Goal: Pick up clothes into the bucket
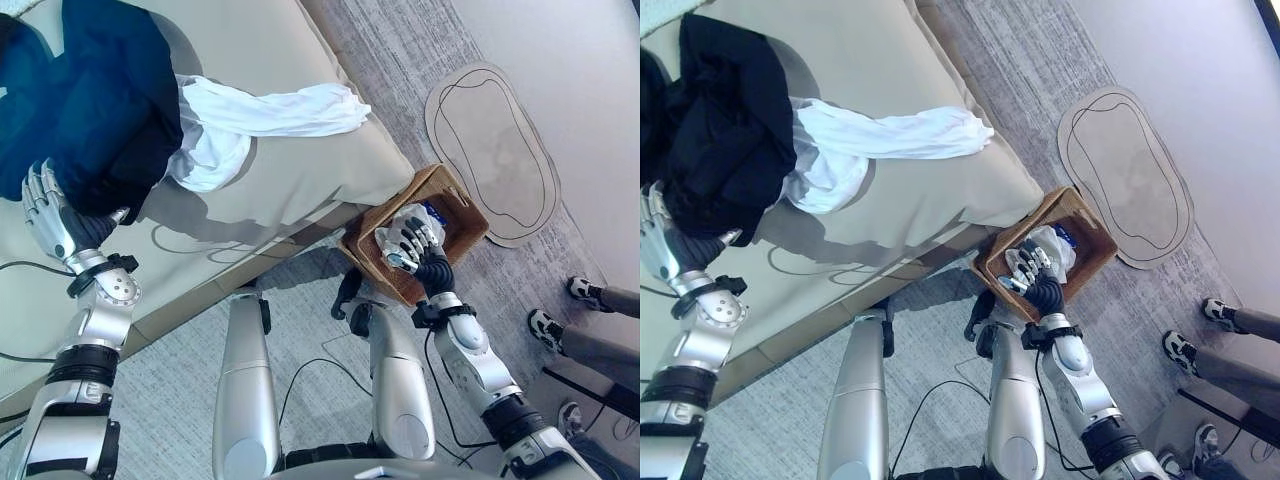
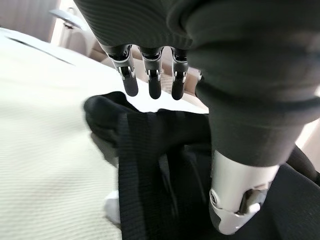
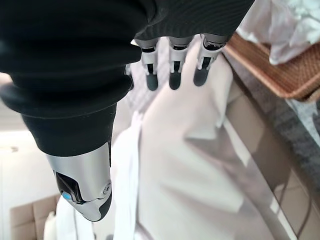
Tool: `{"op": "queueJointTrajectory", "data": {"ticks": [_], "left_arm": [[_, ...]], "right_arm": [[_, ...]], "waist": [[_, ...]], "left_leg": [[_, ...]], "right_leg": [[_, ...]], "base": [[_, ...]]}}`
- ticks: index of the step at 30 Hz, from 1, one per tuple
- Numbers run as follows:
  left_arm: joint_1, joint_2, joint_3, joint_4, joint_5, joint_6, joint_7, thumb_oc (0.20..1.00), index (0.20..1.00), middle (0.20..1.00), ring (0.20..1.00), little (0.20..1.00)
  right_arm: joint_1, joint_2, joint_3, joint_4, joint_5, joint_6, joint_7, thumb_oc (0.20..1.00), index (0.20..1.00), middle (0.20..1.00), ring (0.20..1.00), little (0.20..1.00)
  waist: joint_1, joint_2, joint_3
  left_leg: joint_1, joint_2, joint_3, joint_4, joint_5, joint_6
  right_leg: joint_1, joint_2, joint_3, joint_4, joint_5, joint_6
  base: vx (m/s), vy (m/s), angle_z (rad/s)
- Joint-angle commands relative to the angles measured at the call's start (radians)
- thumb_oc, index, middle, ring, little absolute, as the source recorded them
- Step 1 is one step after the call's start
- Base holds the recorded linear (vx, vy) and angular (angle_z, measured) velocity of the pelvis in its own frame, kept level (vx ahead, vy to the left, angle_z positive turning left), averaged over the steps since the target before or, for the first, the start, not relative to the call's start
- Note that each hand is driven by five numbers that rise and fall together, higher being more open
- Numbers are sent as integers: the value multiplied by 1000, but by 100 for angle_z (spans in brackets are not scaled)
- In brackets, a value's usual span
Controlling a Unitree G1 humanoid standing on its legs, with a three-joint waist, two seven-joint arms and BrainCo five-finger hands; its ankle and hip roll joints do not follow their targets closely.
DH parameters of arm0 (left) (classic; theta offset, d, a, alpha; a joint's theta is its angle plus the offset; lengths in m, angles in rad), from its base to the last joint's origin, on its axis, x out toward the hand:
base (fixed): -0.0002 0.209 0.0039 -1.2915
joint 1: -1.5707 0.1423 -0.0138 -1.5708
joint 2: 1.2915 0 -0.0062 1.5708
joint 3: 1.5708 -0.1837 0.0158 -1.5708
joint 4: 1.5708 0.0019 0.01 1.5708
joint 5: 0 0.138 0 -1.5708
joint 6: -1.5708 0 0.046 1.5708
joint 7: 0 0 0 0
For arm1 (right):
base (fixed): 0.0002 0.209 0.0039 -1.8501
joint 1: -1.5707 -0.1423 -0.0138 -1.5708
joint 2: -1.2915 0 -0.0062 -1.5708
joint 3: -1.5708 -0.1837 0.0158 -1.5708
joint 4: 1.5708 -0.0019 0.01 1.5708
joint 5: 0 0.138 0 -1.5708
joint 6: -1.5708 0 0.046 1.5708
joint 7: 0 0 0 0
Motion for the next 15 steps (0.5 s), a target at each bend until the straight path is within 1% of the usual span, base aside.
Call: {"op": "queueJointTrajectory", "data": {"ticks": [1, 7, 8, 10, 12, 14, 15], "left_arm": [[-49, 57, -21, 28, 97, -11, 25, 1000, 1000, 1000, 1000, 1000], [-106, 84, -66, 83, 139, 10, 28, 1000, 1000, 1000, 1000, 1000], [-135, 104, -93, 129, 149, 20, 17, 1000, 1000, 1000, 1000, 1000], [-150, 113, -107, 150, 156, 29, 11, 1000, 1000, 1000, 1000, 1000], [-185, 135, -147, 198, 173, 39, 0, 1000, 1000, 1000, 1000, 1000], [-202, 143, -165, 225, 174, 45, -19, 1000, 1000, 1000, 1000, 1000], [-216, 152, -185, 268, 176, 57, -44, 1000, 1000, 1000, 1000, 1000]], "right_arm": [[37, -27, -31, -97, -12, -64, 6, 1000, 1000, 1000, 1000, 1000], [35, -33, -34, -91, -13, -77, 19, 1000, 1000, 1000, 1000, 1000], [30, -37, -30, -92, -11, -81, 23, 1000, 1000, 1000, 1000, 1000], [29, -38, -30, -94, -8, -81, 26, 1000, 1000, 1000, 1000, 1000], [26, -41, -28, -98, -6, -84, 31, 1000, 1000, 1000, 1000, 1000], [25, -44, -26, -97, -6, -86, 33, 1000, 1000, 1000, 1000, 1000], [22, -44, -23, -93, -5, -86, 34, 1000, 1000, 1000, 1000, 1000]], "waist": [[-1, -13, -10], [-18, -17, -11], [-26, -19, -11], [-28, -21, -11], [-33, -27, -11], [-37, -29, -11], [-42, -32, -12]], "left_leg": [[42, 34, 27, 96, -119, 5], [41, 35, 31, 100, -124, 6], [42, 36, 33, 97, -122, 6], [41, 35, 33, 97, -122, 7], [37, 36, 35, 97, -120, 7], [33, 38, 33, 99, -119, 8], [31, 39, 33, 99, -118, 9]], "right_leg": [[71, -60, 88, -63, 82, 103], [64, -58, 96, -69, 89, 107], [63, -54, 98, -73, 94, 108], [62, -52, 98, -75, 97, 109], [58, -51, 99, -79, 103, 111], [55, -49, 98, -82, 108, 112], [55, -47, 97, -84, 111, 113]], "base": [[14, 38, 1], [-1, 18, 0], [0, 0, 0], [-4, 5, -3], [-14, 13, -10], [-10, 6, -6], [0, 0, 0]]}}
